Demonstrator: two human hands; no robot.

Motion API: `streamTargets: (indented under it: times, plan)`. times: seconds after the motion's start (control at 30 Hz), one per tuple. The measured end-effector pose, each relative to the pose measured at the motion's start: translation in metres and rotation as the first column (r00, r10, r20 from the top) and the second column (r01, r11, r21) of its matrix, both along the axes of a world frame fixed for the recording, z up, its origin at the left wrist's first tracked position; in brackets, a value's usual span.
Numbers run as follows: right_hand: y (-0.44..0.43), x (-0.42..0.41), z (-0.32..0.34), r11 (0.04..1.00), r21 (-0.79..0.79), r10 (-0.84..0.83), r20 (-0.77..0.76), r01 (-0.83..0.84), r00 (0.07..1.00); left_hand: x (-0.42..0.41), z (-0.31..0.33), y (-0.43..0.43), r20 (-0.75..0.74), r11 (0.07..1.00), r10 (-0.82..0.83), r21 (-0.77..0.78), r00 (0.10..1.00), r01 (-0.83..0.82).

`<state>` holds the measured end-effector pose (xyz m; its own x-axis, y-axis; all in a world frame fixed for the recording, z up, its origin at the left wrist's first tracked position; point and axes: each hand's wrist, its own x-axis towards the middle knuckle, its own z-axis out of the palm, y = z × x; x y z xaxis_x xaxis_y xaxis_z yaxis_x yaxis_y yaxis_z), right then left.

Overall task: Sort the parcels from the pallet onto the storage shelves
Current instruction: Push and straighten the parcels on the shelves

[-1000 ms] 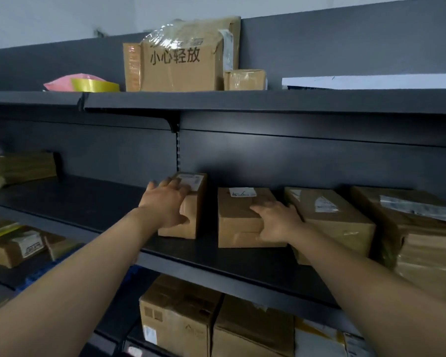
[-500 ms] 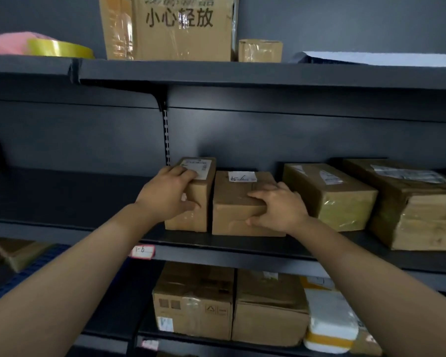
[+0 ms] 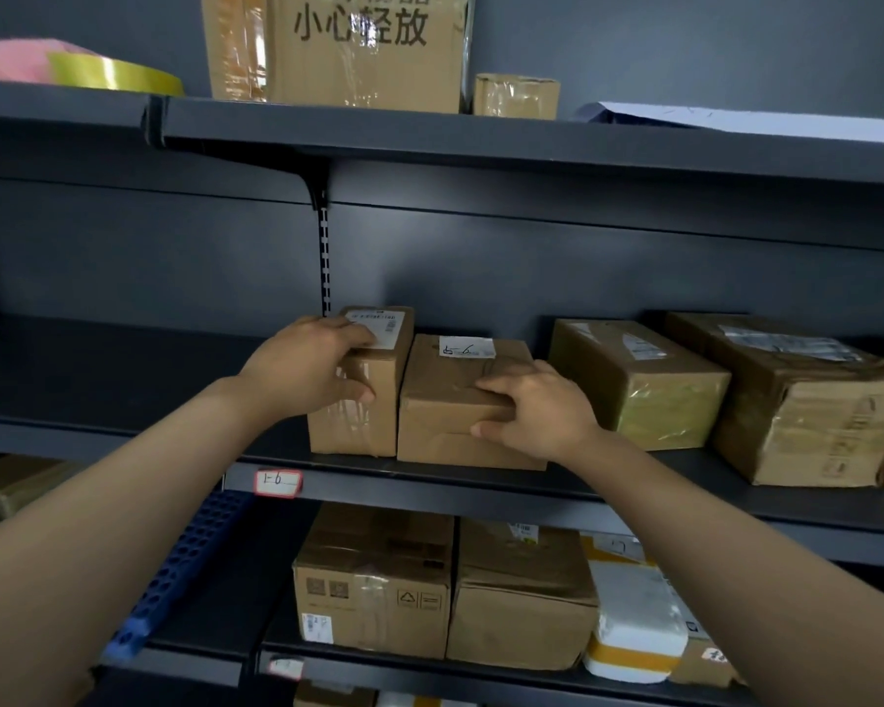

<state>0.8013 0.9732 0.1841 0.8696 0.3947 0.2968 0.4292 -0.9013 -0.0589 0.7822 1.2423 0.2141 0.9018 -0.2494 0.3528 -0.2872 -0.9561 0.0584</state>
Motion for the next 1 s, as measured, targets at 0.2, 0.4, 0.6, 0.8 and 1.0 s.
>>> streamTargets:
  times: [0.2,0.4,0.6,0.8,1.0]
  plan:
    - [0.007,0.0,-0.001,0.999,0.009,0.051,0.023,-0.051,0.998,0.001,0.002,0.008,-0.016,1.0,-0.001,-0.024,1.0,0.001]
    - [0.008,-0.003,-0.003,1.0,0.0,0.03,0.027,-0.03,0.999,0.0,-0.002,0.009,-0.015,1.0,0.004,-0.019,1.0,-0.004]
    - [0.007,-0.008,0.002,0.998,-0.063,0.007,-0.032,-0.009,0.999,-0.006,0.008,0.0,0.001,0.997,0.052,0.049,0.999,-0.052]
    - [-0.04,-0.013,0.017,0.996,0.01,-0.088,0.032,0.088,0.996,-0.001,0.019,-0.056,0.12,0.999,-0.054,0.017,0.991,0.052]
    - [-0.141,-0.006,0.04,0.964,-0.025,-0.26,0.099,0.263,0.961,0.01,0.019,-0.163,0.102,0.987,-0.149,0.075,0.984,0.141]
